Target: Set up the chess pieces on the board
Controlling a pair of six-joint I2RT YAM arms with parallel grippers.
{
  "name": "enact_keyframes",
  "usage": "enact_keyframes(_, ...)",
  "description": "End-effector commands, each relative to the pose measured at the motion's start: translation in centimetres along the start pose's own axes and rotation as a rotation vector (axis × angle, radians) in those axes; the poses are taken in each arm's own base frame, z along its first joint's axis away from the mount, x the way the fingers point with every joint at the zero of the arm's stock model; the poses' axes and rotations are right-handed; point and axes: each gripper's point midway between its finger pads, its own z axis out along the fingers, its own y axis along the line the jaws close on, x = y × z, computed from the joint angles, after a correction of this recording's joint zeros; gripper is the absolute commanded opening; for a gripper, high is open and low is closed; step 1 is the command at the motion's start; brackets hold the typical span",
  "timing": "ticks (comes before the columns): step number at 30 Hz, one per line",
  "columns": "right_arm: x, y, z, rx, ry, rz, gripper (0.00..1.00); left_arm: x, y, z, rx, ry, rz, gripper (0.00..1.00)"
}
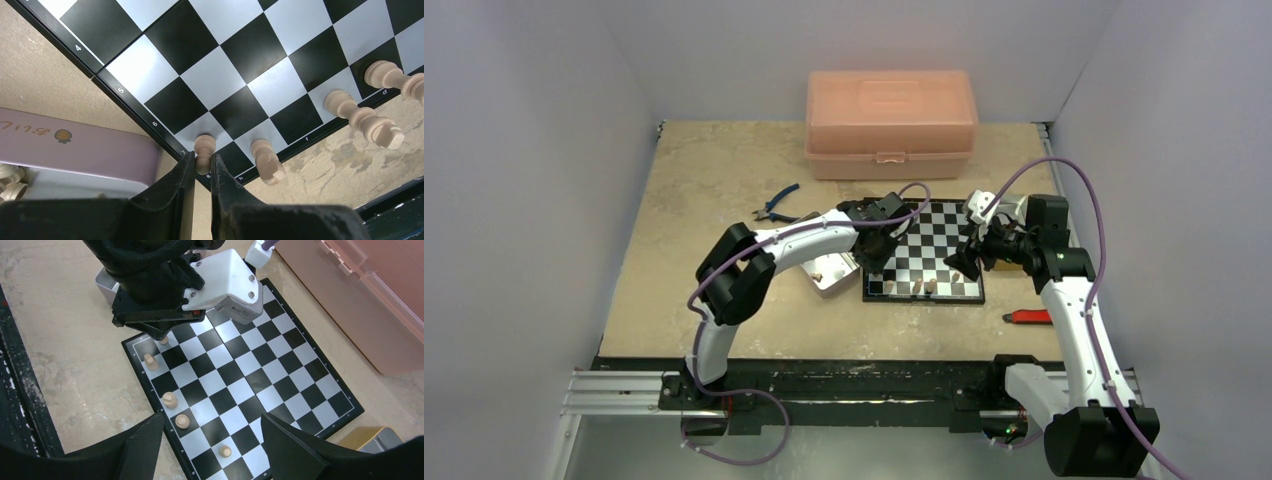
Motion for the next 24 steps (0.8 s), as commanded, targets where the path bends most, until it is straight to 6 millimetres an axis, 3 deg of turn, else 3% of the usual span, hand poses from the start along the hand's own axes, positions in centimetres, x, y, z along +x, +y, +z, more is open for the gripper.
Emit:
enact_keyframes(1, 0.23, -0.14, -0.04, 0.004, 0.007, -0.004, 0.75, -1.47, -0.48, -0.67, 0.002, -0.035, 0.024, 0.0)
enact_keyframes(13, 0.24, -0.12, -0.05, 0.004, 0.008, -0.003, 0.75, -1.13, -0.44, -0.22, -0.002, -0.012, 0.028, 0.05)
enact_keyframes(24, 0.27, -0.14, -0.05, 0.005, 0.01, -0.003, 0.76, -1.06, -0.45, 0.0, -0.005, 0.0, 0.033, 0.15)
